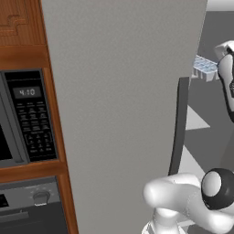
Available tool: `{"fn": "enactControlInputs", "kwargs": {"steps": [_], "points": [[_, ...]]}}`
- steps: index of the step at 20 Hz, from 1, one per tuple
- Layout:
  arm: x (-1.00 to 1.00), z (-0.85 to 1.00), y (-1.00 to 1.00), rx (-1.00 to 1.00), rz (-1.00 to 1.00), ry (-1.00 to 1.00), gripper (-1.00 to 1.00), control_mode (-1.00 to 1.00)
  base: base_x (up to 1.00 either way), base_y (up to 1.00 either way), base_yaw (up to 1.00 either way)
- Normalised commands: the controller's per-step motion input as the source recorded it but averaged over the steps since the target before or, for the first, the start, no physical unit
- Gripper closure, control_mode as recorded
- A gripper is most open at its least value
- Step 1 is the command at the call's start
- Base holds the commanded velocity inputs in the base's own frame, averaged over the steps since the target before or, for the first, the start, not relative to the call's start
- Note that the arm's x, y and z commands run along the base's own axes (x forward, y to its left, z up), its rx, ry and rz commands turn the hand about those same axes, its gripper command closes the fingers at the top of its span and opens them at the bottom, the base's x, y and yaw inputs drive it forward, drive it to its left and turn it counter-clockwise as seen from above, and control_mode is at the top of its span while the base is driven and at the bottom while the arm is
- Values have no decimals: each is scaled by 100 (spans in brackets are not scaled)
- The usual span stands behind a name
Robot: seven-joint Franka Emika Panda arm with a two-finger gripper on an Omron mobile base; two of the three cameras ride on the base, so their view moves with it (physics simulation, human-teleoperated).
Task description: Open the freezer door, pick up the ice cube tray from the freezer, and place it on the dining counter.
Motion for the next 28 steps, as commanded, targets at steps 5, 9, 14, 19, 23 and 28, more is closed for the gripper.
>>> {"fn": "enactControlInputs", "kwargs": {"steps": [5, 9, 14, 19, 23, 28], "points": [[-100, 5, 2, -3, -29, 0, 100, -100, 0, 0, 0], [-100, 22, -5, 0, -23, 0, 100, -100, 0, 0, 0], [-100, 26, 0, 2, -7, 0, 100, -100, 0, 0, 0], [-100, -1, 14, 1, 0, -1, 100, -100, 0, 0, 0], [-76, -4, 42, 0, 0, -1, 100, -100, 0, 0, 0], [-34, -7, 36, 0, 1, -1, 100, -100, 0, 0, 0]]}}
